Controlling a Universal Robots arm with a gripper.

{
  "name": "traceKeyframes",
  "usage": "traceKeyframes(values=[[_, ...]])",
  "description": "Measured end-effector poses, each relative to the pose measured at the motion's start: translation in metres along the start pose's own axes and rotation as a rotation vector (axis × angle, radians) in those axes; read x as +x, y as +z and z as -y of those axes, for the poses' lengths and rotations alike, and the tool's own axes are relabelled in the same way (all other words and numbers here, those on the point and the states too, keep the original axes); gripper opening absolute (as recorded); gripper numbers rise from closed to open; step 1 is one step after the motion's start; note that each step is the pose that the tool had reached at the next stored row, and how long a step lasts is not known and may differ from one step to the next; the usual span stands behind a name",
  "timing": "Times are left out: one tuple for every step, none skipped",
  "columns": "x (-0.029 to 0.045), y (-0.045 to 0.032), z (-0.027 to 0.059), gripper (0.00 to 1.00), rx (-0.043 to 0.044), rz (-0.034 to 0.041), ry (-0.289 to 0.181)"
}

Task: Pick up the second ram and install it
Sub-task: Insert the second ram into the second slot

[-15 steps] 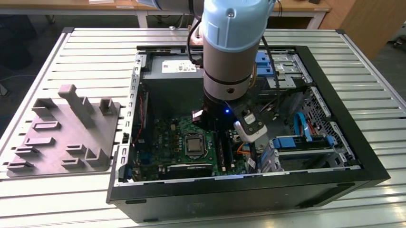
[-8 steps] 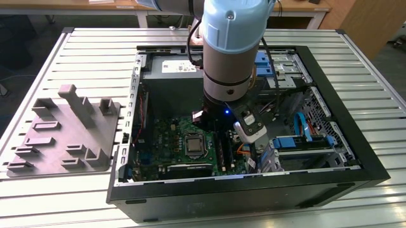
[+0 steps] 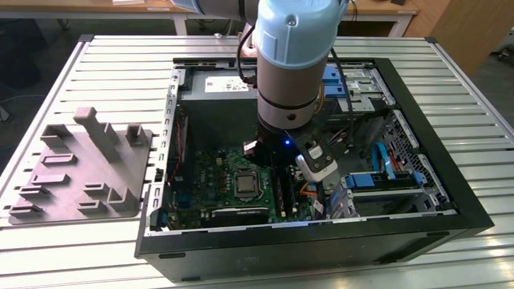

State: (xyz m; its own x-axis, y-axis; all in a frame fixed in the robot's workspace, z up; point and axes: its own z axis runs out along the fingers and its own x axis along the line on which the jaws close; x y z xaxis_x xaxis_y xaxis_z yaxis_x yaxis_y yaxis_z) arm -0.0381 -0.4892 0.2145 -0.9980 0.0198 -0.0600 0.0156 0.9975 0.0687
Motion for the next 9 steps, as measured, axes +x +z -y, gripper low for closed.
traceKeyframes(values=[[0.0, 0.0004, 0.0, 0.12, -0.0001, 0.0001, 0.0], [0.0, 0.0006, 0.0001, 0.12, 0.0001, 0.0, 0.0], [0.0, 0.0006, 0.0001, 0.12, 0.0002, -0.0001, 0.0], [0.0, 0.0006, 0.0001, 0.12, 0.0002, -0.0001, 0.0], [0.0, 0.0007, 0.0, 0.12, 0.0001, 0.0, 0.0], [0.0, 0.0008, 0.0, 0.12, 0.0, 0.0, 0.0], [0.0001, 0.0012, 0.0001, 0.12, -0.0001, 0.0, 0.0], [0.0001, 0.0017, 0.0001, 0.12, -0.0001, 0.0001, 0.0], [0.0001, 0.0018, 0.0002, 0.12, 0.0002, -0.0001, 0.0]])
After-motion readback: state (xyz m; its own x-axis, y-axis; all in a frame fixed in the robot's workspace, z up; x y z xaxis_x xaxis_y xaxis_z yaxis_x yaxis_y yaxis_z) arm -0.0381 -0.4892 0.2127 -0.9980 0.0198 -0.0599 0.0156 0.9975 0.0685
